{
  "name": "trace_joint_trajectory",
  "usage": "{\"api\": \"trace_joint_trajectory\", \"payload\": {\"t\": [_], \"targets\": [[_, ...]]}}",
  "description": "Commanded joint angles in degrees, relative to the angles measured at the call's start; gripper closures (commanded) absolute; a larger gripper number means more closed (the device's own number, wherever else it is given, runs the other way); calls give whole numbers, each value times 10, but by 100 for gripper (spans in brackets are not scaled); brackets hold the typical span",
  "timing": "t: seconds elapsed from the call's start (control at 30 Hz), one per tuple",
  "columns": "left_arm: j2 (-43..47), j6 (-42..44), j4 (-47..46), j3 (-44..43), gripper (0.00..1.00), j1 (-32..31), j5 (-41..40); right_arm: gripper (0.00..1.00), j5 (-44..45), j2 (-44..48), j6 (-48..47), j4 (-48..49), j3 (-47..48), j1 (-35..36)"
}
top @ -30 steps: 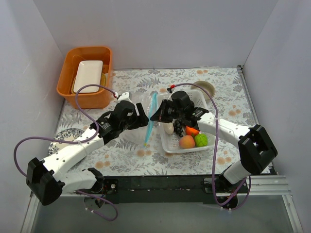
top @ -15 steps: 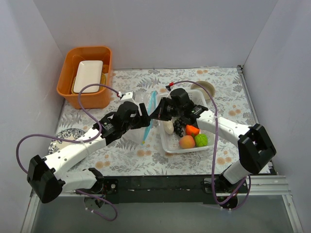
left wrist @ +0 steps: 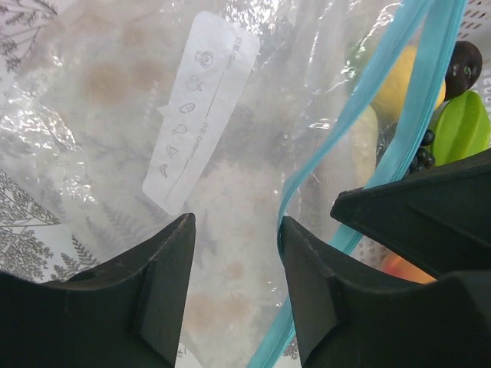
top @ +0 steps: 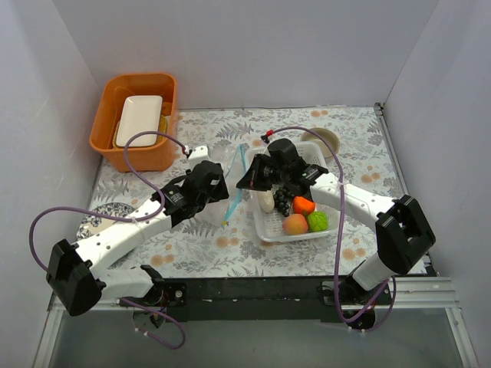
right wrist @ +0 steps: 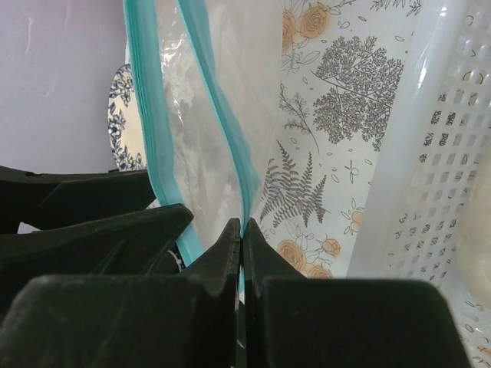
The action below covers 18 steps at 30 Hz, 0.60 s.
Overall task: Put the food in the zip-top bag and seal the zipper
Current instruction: Open the zipper of the food storage bag.
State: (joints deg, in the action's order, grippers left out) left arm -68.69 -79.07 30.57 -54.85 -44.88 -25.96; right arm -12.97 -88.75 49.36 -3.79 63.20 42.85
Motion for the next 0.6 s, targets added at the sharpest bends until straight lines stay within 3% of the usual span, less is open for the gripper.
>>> {"api": "trace_joint_trajectory", "payload": {"t": [0.0, 0.07, 0.1, 0.23, 0.4, 0.57], "targets": [[15, 1, 13, -32, 57, -3, -37, 99, 1, -10, -13, -1, 26, 2], [10, 0, 12, -36, 64, -3, -33, 99, -12, -12, -14, 9, 26, 1], [2, -2, 12, -41, 76, -3, -31, 99, -16, -14, -15, 11, 27, 1], [-7, -6, 12, -53, 98, -3, -18, 99, -26, -21, -25, 6, 35, 1], [-9, -7, 25, -70, 100, -3, -32, 99, -21, -41, -50, -13, 53, 0], [-2, -15, 86, -106, 100, -3, -76, 99, 14, -102, -91, -104, 110, -5]]}}
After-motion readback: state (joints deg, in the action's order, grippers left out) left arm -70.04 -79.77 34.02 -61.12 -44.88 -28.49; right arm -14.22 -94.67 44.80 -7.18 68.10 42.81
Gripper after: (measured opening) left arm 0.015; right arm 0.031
